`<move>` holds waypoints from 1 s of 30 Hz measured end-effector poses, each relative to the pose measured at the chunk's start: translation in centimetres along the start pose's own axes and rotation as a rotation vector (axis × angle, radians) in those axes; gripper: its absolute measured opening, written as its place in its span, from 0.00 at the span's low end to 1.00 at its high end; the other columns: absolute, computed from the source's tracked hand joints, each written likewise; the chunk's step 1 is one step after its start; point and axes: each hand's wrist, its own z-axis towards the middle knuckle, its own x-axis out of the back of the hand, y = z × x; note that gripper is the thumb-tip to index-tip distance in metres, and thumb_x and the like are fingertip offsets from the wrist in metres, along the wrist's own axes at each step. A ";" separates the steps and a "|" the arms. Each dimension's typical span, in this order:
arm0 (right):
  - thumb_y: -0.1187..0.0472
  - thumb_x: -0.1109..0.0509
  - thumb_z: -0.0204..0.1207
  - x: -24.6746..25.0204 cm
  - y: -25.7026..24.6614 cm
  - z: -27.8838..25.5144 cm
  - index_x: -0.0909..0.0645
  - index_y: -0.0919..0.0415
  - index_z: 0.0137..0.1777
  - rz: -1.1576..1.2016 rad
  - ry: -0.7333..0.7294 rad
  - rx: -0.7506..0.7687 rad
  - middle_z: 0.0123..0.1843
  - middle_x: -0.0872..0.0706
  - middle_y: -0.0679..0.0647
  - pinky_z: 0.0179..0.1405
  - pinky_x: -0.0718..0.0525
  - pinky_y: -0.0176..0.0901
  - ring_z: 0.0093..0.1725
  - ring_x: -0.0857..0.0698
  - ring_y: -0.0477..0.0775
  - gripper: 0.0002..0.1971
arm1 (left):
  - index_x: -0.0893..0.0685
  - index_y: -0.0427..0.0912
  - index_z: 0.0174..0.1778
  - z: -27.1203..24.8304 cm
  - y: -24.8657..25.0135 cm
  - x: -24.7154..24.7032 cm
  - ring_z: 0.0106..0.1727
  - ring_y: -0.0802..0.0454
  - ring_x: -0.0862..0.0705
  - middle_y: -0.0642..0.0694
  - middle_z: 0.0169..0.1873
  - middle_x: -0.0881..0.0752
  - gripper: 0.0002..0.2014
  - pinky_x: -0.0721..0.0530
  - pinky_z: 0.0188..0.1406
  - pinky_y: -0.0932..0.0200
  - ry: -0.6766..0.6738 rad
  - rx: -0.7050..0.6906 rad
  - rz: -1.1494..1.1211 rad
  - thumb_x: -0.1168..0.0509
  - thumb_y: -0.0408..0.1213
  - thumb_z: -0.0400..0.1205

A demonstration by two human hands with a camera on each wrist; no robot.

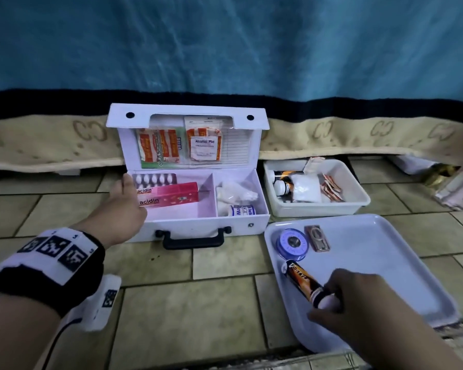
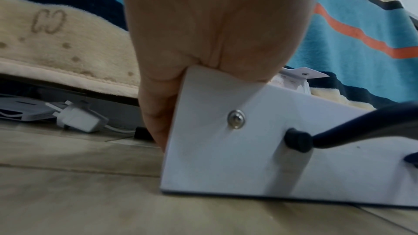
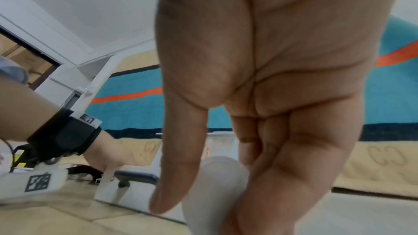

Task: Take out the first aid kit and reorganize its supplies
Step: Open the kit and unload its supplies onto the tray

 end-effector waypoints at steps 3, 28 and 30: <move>0.45 0.25 0.64 -1.1 -0.1 0.4 0.20 0.50 0.51 0.038 -0.086 0.003 0.44 0.16 0.47 0.35 0.25 0.32 0.45 0.18 0.47 0.18 | 0.64 0.35 0.81 0.0 0.0 0.0 0.80 0.37 0.42 0.37 0.82 0.59 0.36 0.34 0.73 0.50 0.003 0.006 0.003 0.47 0.36 0.85; 0.53 0.35 0.79 2.2 -20.0 14.5 0.20 0.59 0.66 -0.651 -0.031 0.669 0.64 0.22 0.58 0.59 0.21 0.50 0.61 0.20 0.60 0.18 | 0.65 0.36 0.81 -0.6 0.2 0.5 0.81 0.39 0.45 0.40 0.81 0.59 0.37 0.36 0.76 0.50 -0.043 0.030 -0.082 0.47 0.34 0.83; 0.55 0.34 0.78 1.5 -20.1 15.0 0.20 0.61 0.65 -0.670 -0.019 0.631 0.64 0.23 0.57 0.61 0.25 0.52 0.62 0.22 0.60 0.18 | 0.65 0.37 0.82 -0.7 0.3 0.5 0.81 0.39 0.45 0.41 0.82 0.59 0.37 0.38 0.77 0.51 -0.048 0.036 -0.077 0.47 0.35 0.83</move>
